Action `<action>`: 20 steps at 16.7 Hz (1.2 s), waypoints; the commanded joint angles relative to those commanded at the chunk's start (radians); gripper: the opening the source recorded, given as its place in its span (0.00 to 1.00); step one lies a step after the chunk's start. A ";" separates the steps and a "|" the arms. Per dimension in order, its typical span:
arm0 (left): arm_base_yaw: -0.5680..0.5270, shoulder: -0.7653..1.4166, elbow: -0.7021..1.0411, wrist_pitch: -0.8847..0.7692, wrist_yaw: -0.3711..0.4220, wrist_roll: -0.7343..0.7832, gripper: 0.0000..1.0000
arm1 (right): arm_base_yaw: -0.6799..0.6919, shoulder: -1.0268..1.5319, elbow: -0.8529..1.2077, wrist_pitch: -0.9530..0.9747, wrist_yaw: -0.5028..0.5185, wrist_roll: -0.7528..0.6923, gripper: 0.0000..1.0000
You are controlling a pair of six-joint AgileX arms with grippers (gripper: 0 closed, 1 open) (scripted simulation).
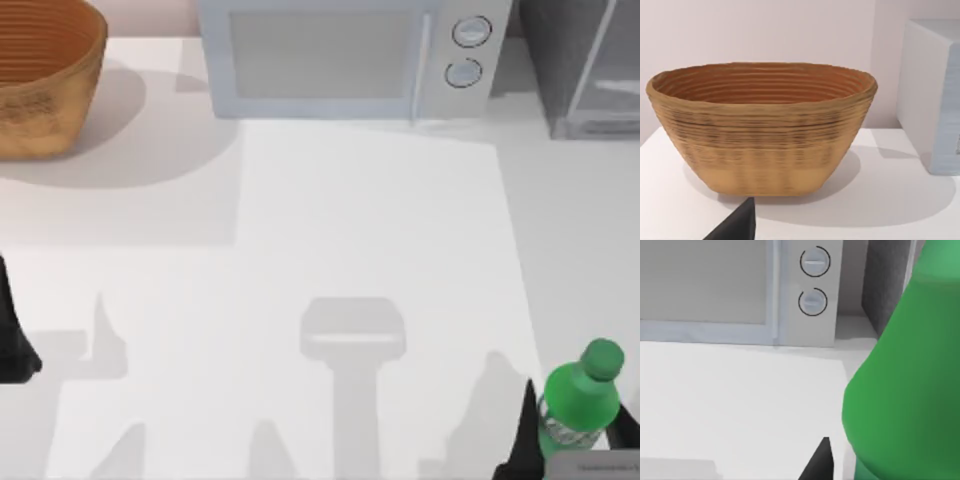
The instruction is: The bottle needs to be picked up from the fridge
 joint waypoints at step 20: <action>0.000 0.000 0.000 0.000 0.000 0.000 1.00 | -0.287 0.381 -0.257 1.661 -0.266 -0.975 0.00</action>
